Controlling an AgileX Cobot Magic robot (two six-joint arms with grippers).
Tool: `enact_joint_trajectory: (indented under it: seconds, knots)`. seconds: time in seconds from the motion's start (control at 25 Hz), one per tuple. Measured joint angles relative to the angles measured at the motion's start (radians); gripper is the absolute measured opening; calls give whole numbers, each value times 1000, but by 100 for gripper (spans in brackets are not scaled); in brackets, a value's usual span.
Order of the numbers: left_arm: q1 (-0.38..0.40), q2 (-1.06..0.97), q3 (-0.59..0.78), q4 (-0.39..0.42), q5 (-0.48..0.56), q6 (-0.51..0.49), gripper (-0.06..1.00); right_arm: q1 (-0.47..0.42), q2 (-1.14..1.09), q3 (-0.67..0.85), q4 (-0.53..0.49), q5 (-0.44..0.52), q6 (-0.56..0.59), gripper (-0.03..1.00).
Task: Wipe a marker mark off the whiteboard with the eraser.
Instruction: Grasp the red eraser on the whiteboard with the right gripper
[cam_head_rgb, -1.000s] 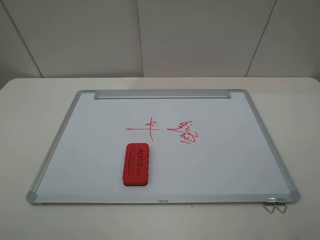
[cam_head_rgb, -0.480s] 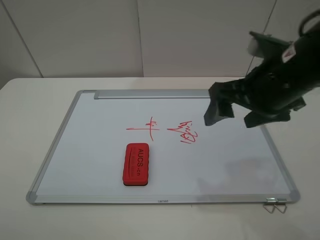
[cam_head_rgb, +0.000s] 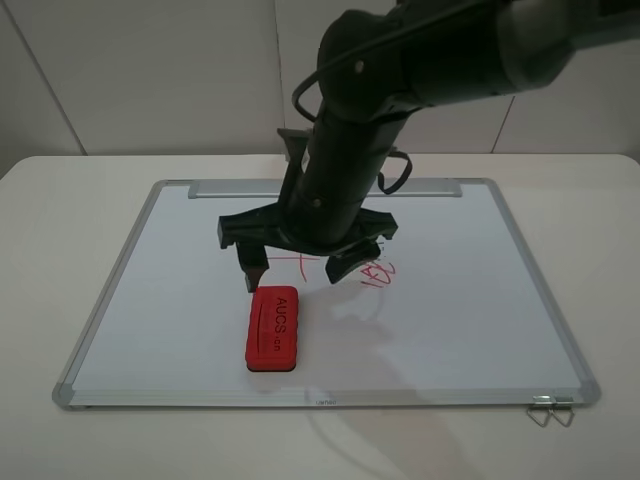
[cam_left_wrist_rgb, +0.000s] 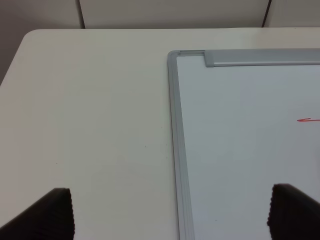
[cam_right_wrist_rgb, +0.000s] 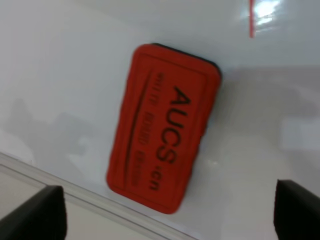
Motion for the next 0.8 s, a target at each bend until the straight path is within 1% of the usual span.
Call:
enact_joint_trajectory:
  seconds: [0.2,0.36,0.56,0.68,0.8]
  knots:
    - [0,0,0,0,0,0,77,62,31,-36,-24,-50,50,74]
    - [0,0,0,0,0,0,77,89,58,-37,-88,-59,186,74]
    - [0,0,0,0,0,0,77,93,106,-37,-203,-52,336,74]
    - [0,0,0,0,0,0,77,93,117,-37,-245,-42,380,74]
    - [0,0,0,0,0,0,77,98,130,-46,-259,-34,403,74]
